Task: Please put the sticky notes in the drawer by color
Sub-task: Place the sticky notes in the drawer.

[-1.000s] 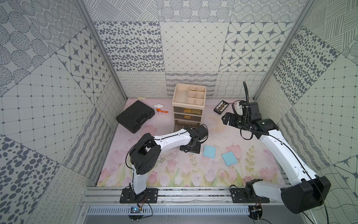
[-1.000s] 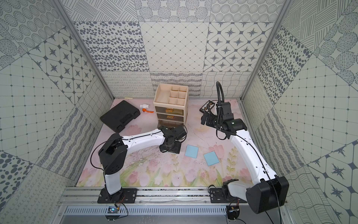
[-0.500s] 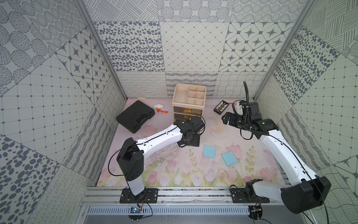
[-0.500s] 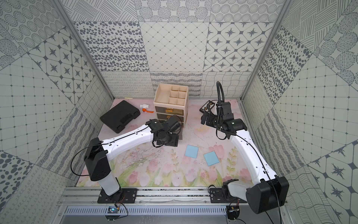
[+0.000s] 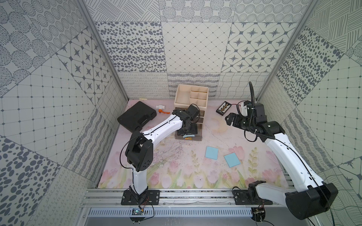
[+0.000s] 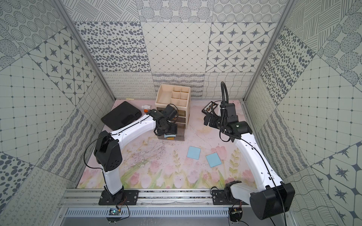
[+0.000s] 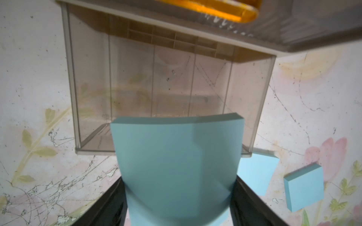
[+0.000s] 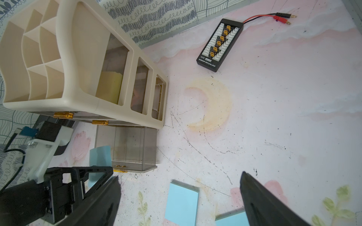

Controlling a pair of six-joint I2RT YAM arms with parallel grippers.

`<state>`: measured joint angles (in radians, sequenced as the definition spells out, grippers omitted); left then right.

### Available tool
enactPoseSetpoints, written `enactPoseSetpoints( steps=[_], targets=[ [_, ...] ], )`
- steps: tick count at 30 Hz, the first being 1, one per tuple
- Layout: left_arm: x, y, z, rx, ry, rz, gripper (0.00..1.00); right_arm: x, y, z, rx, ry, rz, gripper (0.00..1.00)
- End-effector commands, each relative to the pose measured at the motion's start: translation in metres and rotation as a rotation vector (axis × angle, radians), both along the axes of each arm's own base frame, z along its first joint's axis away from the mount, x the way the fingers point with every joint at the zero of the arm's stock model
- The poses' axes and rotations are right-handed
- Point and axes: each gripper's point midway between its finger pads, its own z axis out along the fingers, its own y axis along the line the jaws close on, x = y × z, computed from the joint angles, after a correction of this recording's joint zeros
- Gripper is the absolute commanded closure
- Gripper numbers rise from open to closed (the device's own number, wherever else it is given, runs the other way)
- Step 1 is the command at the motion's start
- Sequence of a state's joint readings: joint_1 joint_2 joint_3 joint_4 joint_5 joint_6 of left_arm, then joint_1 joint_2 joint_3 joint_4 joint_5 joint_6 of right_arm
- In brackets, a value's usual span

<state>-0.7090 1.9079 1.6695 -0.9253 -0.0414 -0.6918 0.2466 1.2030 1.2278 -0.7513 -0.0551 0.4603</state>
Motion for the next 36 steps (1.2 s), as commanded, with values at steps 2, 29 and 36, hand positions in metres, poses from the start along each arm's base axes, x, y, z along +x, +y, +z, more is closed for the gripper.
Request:
enactPoseSetpoints(
  steps=[2, 29, 36],
  targets=[
    [0.022, -0.005, -0.009, -0.013, 0.016, -0.026, 0.20, 0.002, -0.003, 0.013, -0.010, -0.050, -0.002, 0.01],
    [-0.019, -0.014, 0.043, -0.097, -0.050, -0.174, 0.07, -0.008, -0.013, 0.012, -0.051, -0.034, -0.014, 0.01],
    [-0.081, -0.036, 0.004, 0.077, 0.041, -0.290, 0.06, -0.029, -0.026, 0.009, -0.085, -0.011, -0.055, 0.01]
  ],
)
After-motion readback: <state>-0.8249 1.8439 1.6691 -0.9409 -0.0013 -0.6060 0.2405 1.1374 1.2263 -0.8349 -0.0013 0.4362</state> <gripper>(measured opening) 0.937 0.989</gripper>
